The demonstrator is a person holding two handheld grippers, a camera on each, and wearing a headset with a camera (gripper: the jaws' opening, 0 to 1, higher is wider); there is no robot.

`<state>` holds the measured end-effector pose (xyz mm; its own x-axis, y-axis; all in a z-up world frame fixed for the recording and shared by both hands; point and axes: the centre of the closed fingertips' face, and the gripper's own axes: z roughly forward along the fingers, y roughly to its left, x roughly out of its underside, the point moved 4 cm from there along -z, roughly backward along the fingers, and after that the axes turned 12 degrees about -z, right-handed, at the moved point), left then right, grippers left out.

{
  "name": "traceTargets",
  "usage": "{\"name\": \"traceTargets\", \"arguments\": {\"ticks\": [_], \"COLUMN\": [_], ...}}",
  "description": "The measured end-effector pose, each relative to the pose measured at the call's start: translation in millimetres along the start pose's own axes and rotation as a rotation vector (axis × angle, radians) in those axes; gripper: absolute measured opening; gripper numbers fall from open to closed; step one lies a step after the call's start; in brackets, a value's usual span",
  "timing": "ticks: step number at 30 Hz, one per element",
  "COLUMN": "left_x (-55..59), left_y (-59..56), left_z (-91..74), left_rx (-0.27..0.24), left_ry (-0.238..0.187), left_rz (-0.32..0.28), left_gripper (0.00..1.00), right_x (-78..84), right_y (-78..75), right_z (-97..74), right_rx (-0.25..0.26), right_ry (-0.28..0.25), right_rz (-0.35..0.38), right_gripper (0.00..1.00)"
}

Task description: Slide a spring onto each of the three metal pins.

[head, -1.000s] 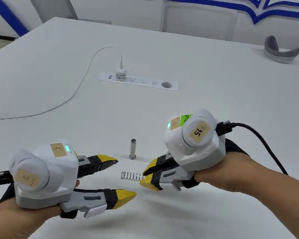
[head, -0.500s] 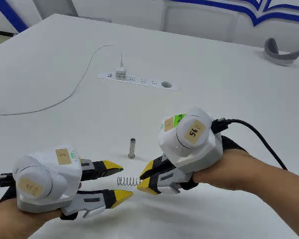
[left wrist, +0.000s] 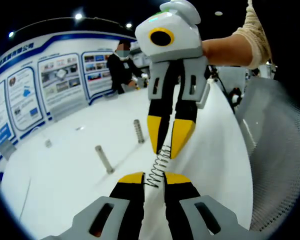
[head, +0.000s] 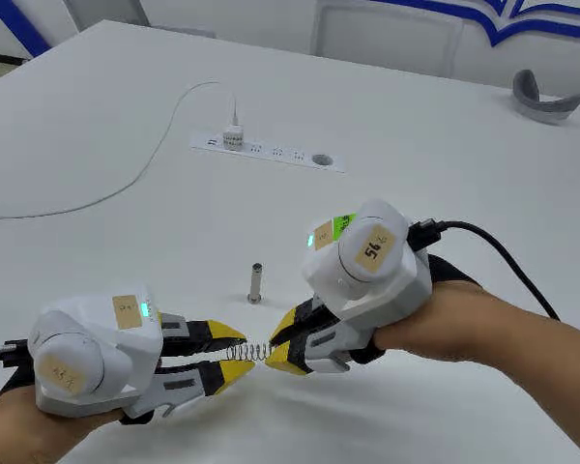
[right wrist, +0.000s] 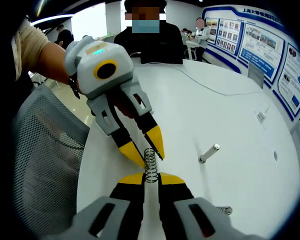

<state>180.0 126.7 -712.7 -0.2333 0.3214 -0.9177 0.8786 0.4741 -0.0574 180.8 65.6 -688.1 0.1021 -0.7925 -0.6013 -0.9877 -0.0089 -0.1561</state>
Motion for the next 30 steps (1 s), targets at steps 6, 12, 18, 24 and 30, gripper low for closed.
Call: {"name": "traceTargets", "arguments": {"ticks": [6, 12, 18, 24, 30], "left_x": [0.6, 0.4, 0.1, -2.1, -8.4], "left_y": [-0.8, -1.2, -2.1, -2.1, -0.5], "left_z": [0.0, 0.8, 2.2, 3.6, 3.7], "left_rx": [0.0, 0.002, 0.009, 0.015, 0.023], "left_ry": [0.001, -0.001, -0.01, -0.022, -0.049], "left_rz": [0.001, -0.003, -0.02, -0.035, -0.076], "left_gripper": [0.14, 0.12, 0.12, 0.11, 0.11], "right_x": [-6.2, -15.6, -21.5, -30.0, -38.3], "right_y": [-1.0, -3.5, -3.8, -5.3, -8.0], "right_z": [-3.6, -8.7, -8.5, -9.0, -9.9], "right_rx": [0.005, 0.014, 0.022, 0.034, 0.055], "right_ry": [-0.018, -0.056, -0.073, -0.097, -0.124], "right_rz": [-0.004, 0.002, -0.007, -0.011, -0.017], "right_gripper": [0.11, 0.11, 0.11, 0.12, 0.12]}}
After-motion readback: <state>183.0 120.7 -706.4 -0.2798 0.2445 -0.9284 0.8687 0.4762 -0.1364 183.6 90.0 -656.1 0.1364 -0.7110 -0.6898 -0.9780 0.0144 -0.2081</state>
